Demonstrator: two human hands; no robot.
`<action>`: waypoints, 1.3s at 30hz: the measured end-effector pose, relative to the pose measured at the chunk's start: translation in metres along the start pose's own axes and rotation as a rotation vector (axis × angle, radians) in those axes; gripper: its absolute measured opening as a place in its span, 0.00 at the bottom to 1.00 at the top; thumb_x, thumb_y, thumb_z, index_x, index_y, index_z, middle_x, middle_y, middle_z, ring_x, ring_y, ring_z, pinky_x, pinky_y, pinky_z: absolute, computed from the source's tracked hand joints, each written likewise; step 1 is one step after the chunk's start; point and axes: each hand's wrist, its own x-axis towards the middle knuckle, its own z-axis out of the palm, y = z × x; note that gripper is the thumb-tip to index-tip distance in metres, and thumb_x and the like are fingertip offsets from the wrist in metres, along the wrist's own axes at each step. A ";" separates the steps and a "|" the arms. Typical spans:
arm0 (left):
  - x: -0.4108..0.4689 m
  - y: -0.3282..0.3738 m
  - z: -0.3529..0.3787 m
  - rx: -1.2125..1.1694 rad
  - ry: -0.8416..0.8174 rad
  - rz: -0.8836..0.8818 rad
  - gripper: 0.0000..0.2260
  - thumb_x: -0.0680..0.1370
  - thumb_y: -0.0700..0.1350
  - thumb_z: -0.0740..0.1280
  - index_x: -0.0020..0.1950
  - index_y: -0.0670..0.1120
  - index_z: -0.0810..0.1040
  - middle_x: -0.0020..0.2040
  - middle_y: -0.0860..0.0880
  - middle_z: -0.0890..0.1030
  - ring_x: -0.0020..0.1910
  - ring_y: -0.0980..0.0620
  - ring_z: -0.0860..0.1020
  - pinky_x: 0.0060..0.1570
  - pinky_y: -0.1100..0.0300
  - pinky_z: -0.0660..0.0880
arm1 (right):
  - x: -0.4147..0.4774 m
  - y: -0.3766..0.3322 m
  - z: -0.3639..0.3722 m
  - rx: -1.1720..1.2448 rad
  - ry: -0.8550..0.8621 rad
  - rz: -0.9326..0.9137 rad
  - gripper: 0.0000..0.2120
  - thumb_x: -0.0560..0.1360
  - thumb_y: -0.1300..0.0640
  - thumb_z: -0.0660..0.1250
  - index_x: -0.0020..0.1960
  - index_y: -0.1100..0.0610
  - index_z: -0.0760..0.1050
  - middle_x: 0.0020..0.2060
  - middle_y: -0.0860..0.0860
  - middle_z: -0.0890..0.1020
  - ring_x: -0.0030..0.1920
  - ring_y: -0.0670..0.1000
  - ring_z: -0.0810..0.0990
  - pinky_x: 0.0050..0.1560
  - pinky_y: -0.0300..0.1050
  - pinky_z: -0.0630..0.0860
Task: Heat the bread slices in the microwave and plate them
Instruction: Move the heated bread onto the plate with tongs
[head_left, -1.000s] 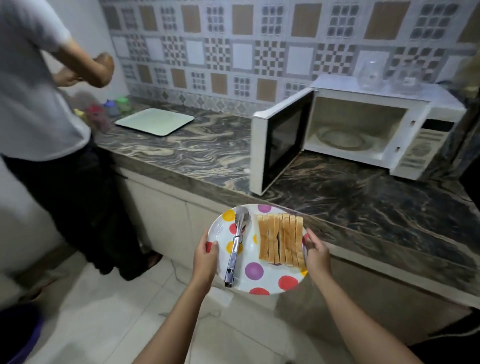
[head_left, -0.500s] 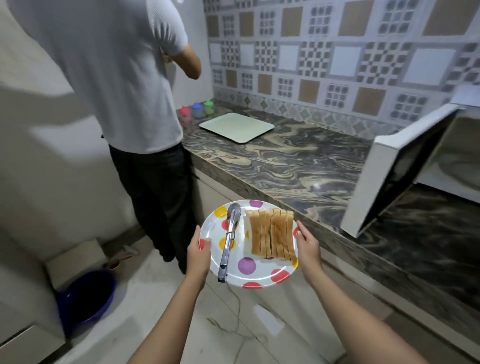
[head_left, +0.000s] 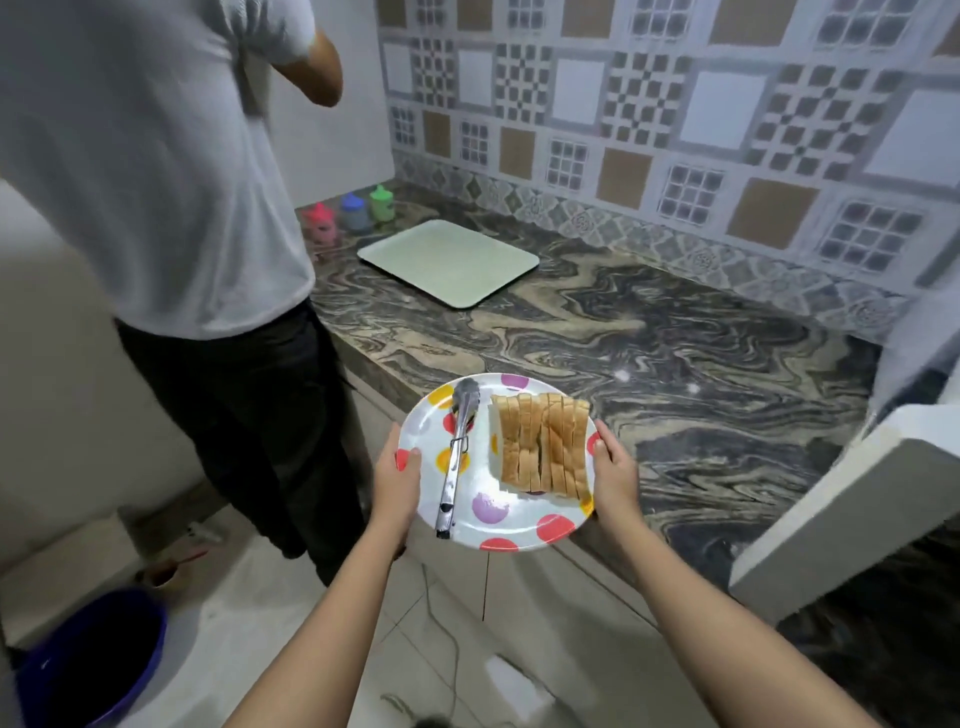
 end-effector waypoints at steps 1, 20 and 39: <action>0.015 0.000 0.009 0.016 -0.028 -0.002 0.15 0.78 0.35 0.56 0.61 0.47 0.74 0.54 0.49 0.79 0.55 0.48 0.77 0.45 0.67 0.75 | 0.011 0.000 -0.001 -0.003 0.033 0.001 0.18 0.82 0.61 0.53 0.71 0.59 0.67 0.67 0.55 0.72 0.67 0.53 0.71 0.62 0.43 0.69; 0.135 0.004 0.163 0.235 -0.552 0.080 0.14 0.74 0.32 0.60 0.59 0.42 0.74 0.49 0.47 0.78 0.46 0.49 0.75 0.44 0.63 0.68 | 0.084 0.024 -0.062 -0.179 0.639 0.233 0.12 0.79 0.65 0.53 0.60 0.62 0.71 0.53 0.59 0.77 0.47 0.54 0.74 0.38 0.44 0.69; 0.161 -0.014 0.171 0.465 -0.604 0.275 0.15 0.75 0.41 0.63 0.61 0.45 0.78 0.53 0.43 0.78 0.50 0.47 0.75 0.52 0.56 0.71 | 0.096 0.026 -0.065 -0.448 0.673 0.374 0.11 0.76 0.67 0.56 0.54 0.60 0.73 0.58 0.59 0.74 0.59 0.61 0.71 0.56 0.52 0.72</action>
